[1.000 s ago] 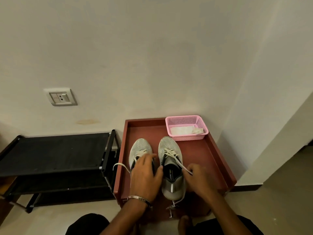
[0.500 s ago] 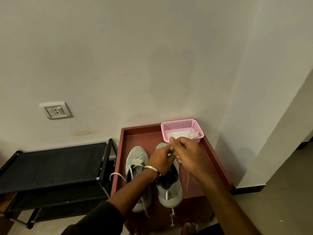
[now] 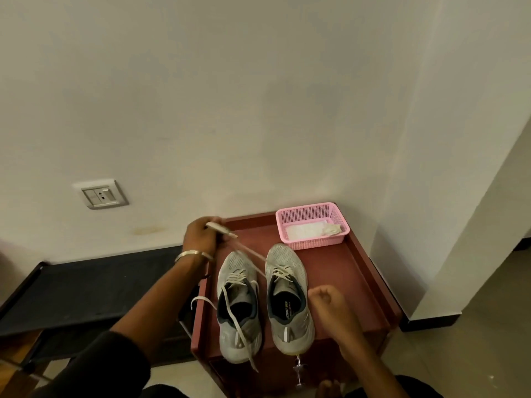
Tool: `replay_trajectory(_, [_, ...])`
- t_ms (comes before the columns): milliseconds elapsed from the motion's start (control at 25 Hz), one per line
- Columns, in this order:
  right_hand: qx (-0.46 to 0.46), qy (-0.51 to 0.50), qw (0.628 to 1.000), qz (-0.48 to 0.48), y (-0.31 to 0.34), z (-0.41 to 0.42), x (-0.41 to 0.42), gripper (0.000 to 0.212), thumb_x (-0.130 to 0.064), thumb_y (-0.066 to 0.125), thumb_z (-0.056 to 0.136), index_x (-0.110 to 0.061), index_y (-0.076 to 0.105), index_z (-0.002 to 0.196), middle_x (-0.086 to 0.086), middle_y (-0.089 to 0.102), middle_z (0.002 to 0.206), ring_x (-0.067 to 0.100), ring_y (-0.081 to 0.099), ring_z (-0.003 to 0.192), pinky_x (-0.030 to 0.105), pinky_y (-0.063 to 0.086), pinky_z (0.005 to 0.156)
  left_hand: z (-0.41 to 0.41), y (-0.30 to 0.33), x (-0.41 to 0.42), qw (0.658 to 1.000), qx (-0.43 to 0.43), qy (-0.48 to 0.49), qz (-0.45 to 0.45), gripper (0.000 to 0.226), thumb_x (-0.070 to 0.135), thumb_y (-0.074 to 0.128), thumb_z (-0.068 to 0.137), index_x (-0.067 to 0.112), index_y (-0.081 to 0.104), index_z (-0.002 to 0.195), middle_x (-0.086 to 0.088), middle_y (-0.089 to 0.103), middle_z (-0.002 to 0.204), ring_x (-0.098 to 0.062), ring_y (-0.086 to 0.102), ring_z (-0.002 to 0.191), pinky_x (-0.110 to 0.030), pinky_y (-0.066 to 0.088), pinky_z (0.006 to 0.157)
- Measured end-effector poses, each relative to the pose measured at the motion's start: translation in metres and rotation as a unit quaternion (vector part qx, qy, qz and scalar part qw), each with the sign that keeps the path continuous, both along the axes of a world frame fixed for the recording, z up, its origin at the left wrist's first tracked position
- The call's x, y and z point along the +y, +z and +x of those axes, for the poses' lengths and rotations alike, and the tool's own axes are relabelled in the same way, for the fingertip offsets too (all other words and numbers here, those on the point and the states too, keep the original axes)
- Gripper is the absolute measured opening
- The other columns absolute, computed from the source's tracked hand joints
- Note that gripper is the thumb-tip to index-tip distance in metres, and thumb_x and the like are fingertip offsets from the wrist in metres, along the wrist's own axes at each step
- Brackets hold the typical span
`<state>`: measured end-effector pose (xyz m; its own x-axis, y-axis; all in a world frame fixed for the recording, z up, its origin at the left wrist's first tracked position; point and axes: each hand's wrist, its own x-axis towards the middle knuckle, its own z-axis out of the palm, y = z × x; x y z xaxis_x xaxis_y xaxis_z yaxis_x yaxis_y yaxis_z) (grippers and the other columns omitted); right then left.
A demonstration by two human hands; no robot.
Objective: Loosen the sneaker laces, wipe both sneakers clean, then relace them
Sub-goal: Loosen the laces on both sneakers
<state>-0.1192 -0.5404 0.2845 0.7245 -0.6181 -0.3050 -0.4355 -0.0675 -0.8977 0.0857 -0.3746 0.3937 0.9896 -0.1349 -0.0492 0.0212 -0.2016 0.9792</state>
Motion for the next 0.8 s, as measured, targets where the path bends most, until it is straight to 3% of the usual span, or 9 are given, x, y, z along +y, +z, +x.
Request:
replay_trajectory(120, [0.006,0.038,0.999,-0.035,-0.005,0.004,0.004,0.010,-0.039,0.062,0.092,-0.031,0.056,0.094,-0.007,0.066,0.093,0.008,0.063,0.084,0.033,0.055,0.078,0.010,-0.029,0.038,0.993,0.109,0.051,0.016,0.024,-0.010,0.043,0.095,-0.011,0.065,0.106,-0.021,0.065,0.073,-0.023,0.063,0.053,-0.024,0.055,0.044])
replay_trajectory(240, [0.024,0.062,0.995,-0.072,-0.011,0.009,0.010,0.019,-0.042,0.065,0.090,-0.030,0.053,0.098,-0.008,0.064,0.090,0.007,0.063,0.081,0.027,0.052,0.067,0.009,-0.038,0.046,0.985,0.162,0.064,-0.014,0.025,-0.006,0.040,0.098,-0.008,0.064,0.104,-0.019,0.065,0.072,-0.018,0.062,0.047,-0.024,0.056,0.046])
replay_trajectory(360, [0.064,0.063,0.987,-0.134,-0.012,0.017,0.011,0.025,-0.044,0.064,0.087,-0.028,0.049,0.100,-0.007,0.060,0.091,0.008,0.060,0.078,0.022,0.043,0.056,0.000,-0.026,0.032,0.987,0.149,0.040,-0.039,0.025,-0.006,0.039,0.098,-0.004,0.064,0.097,-0.017,0.064,0.070,-0.014,0.061,0.041,-0.023,0.056,0.046])
replay_trajectory(520, [0.097,0.052,0.981,-0.161,-0.013,0.022,0.013,0.014,-0.030,0.055,0.093,-0.023,0.046,0.100,-0.004,0.059,0.089,0.009,0.059,0.073,0.021,0.044,0.053,-0.008,-0.023,0.014,0.991,0.130,0.015,-0.030,0.030,-0.011,0.033,0.096,-0.003,0.061,0.091,-0.020,0.064,0.070,-0.019,0.061,0.048,-0.025,0.056,0.048])
replay_trajectory(640, [0.056,0.027,0.989,-0.137,-0.008,0.014,0.013,0.005,-0.021,0.051,0.093,-0.023,0.048,0.089,-0.003,0.059,0.082,0.010,0.056,0.070,0.024,0.042,0.053,-0.013,-0.040,0.005,0.993,0.111,0.026,0.014,0.030,-0.012,0.034,0.095,-0.001,0.061,0.088,-0.021,0.064,0.074,-0.023,0.060,0.053,-0.029,0.055,0.051])
replay_trajectory(800, [-0.038,-0.020,0.995,-0.093,0.007,-0.003,0.006,0.017,-0.015,0.049,0.093,-0.021,0.051,0.077,-0.003,0.054,0.067,0.010,0.049,0.059,0.024,0.036,0.051,-0.028,-0.063,-0.010,0.993,0.038,-0.008,0.113,0.030,-0.009,0.040,0.093,0.005,0.065,0.086,-0.021,0.070,0.082,-0.026,0.065,0.059,-0.036,0.056,0.059])
